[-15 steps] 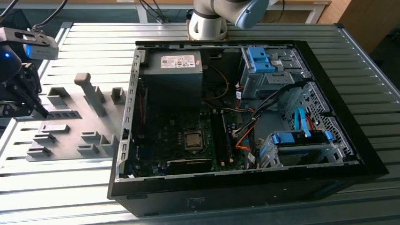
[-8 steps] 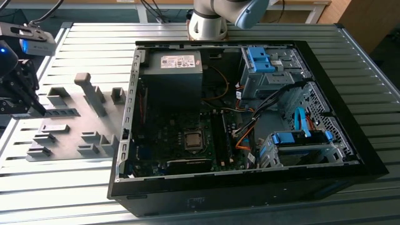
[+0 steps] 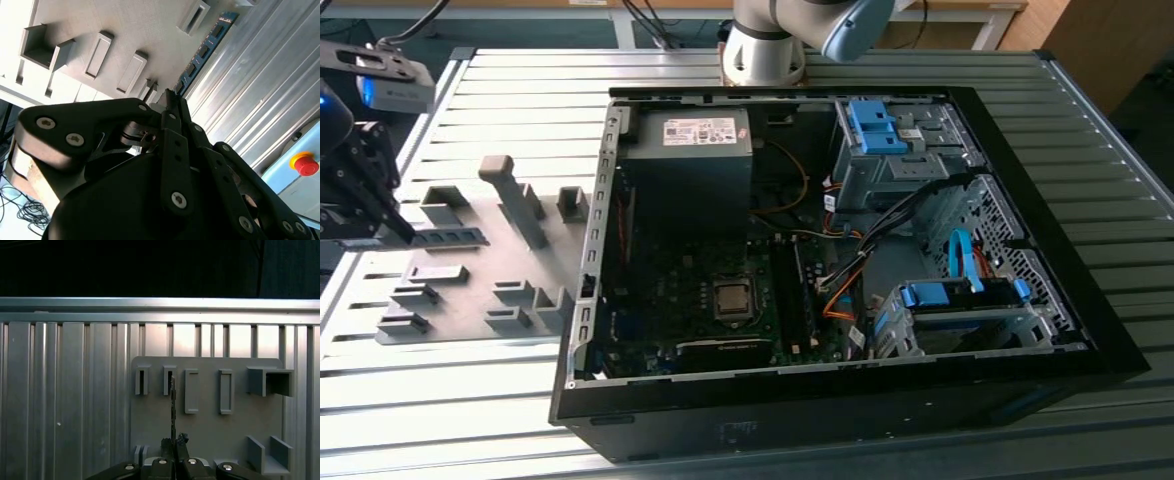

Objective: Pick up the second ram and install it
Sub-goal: 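Pick up the second ram and move it above second insertion slot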

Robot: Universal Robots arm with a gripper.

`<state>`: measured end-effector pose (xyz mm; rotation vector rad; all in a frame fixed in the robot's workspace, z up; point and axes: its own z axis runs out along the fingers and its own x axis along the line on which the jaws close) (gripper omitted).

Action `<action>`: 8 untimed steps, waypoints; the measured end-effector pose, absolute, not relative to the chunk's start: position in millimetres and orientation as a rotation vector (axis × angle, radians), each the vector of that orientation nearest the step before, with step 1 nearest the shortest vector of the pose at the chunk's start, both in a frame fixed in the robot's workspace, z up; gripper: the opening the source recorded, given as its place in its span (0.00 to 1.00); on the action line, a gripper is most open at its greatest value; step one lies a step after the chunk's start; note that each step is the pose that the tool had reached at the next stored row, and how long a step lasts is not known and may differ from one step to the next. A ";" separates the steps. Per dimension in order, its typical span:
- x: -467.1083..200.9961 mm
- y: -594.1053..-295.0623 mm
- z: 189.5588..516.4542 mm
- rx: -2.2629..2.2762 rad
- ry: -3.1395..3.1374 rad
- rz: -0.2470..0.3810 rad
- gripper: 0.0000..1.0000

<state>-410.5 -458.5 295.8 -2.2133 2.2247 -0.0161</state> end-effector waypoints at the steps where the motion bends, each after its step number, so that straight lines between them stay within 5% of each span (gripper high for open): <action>1: -410.5 -458.5 296.4 -2.213 2.225 -0.016 0.14; 8: -410.5 -458.5 300.1 -2.213 2.224 -0.017 0.14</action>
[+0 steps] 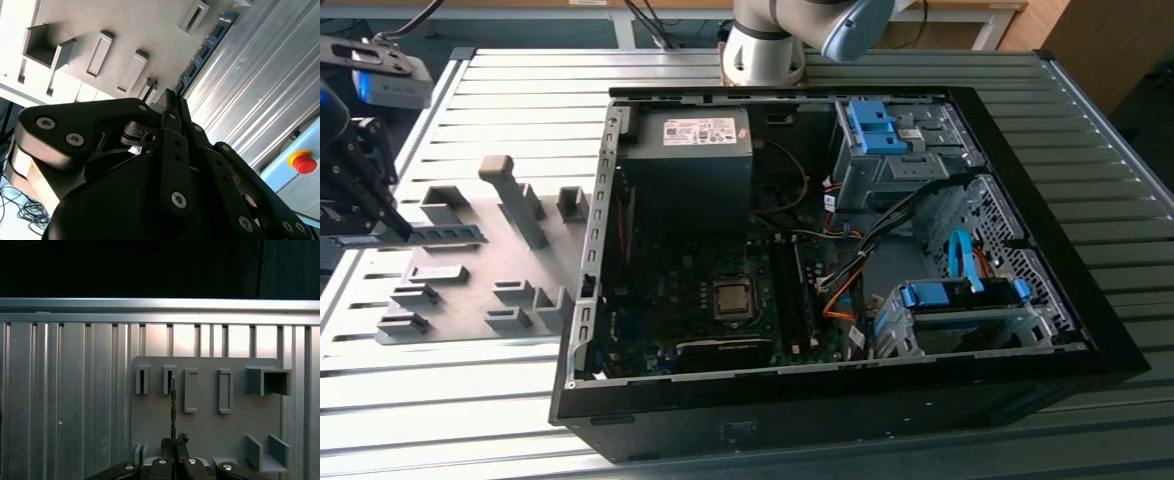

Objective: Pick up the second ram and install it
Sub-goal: 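Pick up the second ram and move it above second insertion slot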

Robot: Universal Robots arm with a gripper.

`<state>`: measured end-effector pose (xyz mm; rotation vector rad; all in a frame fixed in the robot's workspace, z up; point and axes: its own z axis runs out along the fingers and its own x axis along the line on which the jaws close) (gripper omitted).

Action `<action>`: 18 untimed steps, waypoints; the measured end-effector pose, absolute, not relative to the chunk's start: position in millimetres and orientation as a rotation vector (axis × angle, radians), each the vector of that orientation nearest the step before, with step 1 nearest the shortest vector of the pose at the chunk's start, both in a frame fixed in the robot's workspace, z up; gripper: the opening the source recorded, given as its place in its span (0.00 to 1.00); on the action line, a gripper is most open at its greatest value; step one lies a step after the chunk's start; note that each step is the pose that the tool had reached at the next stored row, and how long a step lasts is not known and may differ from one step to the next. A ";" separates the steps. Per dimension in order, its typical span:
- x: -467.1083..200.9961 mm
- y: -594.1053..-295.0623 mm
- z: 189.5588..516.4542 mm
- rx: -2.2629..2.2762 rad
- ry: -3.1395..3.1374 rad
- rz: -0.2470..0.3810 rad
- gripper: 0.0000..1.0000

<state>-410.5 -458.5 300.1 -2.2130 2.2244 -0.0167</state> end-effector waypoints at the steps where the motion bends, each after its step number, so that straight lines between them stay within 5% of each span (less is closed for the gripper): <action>1: -410.6 -458.5 300.5 -2.213 2.224 -0.017 0.14; 18: -410.6 -458.5 311.7 -2.212 2.224 -0.018 0.14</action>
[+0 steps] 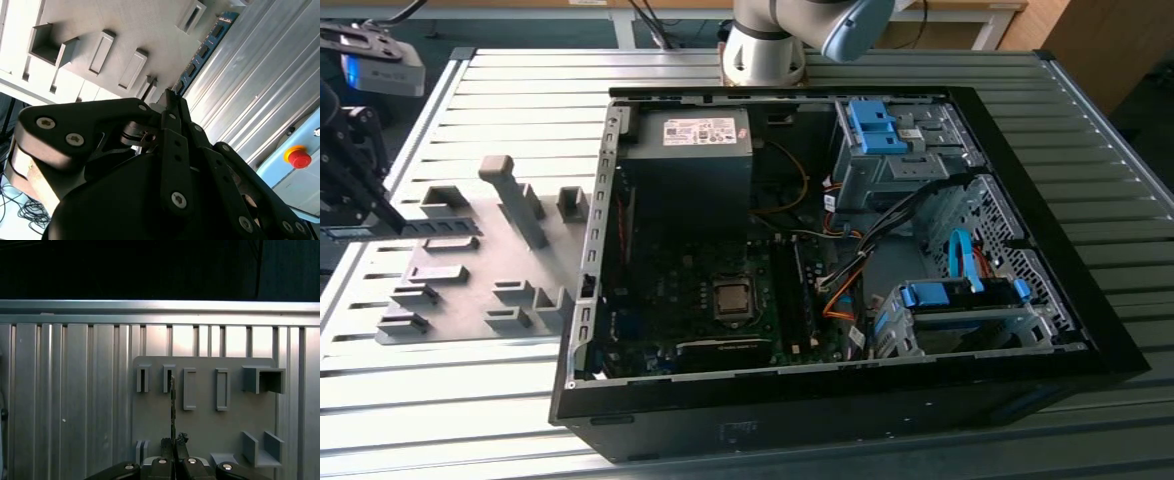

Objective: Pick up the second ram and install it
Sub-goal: 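Pick up the second ram and move it above second insertion slot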

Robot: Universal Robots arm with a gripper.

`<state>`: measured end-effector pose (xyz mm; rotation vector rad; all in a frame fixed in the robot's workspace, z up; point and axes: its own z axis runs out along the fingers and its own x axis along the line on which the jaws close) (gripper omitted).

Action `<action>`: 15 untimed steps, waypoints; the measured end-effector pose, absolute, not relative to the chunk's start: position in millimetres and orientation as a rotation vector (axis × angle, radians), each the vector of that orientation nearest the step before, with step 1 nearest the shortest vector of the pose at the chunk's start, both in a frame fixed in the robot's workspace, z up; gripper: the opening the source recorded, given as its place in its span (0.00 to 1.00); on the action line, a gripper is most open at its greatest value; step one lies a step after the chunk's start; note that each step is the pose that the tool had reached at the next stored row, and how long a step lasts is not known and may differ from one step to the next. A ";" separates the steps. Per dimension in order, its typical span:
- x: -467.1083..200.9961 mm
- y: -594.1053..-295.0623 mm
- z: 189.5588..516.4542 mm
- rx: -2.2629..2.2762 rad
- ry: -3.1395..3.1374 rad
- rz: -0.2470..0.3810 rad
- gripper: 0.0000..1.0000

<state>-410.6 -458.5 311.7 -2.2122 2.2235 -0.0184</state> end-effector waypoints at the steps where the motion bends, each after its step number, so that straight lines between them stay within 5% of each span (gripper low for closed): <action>1: -410.5 -458.5 312.4 -2.212 2.224 -0.019 0.14; 15: -410.5 -458.5 328.9 -2.211 2.223 -0.021 0.14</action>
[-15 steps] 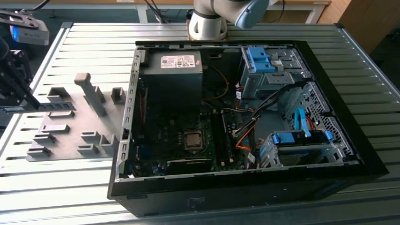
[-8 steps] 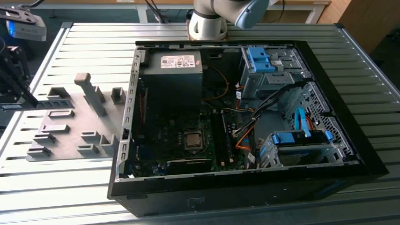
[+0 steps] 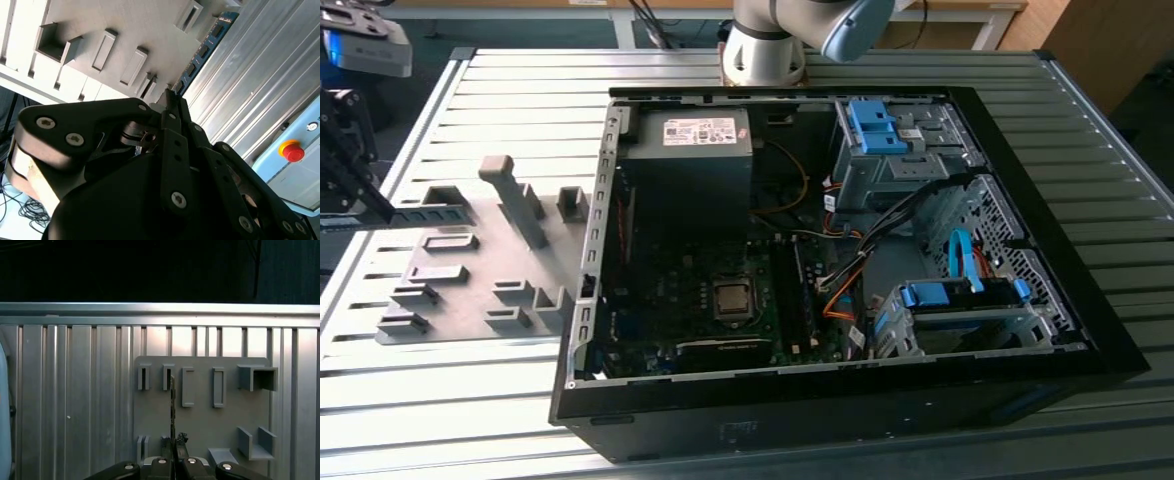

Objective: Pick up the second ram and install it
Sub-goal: 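Pick up the second ram and move it above second insertion slot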

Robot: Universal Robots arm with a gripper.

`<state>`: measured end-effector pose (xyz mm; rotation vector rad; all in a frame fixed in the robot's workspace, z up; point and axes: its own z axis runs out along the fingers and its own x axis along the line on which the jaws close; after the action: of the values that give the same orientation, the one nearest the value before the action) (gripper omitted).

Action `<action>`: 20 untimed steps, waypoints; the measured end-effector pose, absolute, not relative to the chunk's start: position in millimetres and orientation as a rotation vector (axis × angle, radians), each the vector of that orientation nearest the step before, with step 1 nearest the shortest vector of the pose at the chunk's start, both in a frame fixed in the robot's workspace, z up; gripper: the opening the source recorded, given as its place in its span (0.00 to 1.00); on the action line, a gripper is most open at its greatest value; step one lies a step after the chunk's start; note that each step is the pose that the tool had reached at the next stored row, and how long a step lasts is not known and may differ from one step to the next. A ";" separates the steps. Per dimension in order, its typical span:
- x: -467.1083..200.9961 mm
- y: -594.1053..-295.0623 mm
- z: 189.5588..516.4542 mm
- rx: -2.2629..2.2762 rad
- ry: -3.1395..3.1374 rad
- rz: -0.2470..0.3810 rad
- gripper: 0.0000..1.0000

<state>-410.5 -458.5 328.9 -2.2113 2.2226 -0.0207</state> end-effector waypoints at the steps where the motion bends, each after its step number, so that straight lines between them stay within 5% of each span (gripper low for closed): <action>1: -410.6 -458.5 330.3 -2.211 2.223 -0.021 0.14; 20: -410.6 -458.5 363.3 -2.209 2.220 -0.026 0.14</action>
<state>-410.6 -458.5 363.3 -2.2087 2.2202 -0.0261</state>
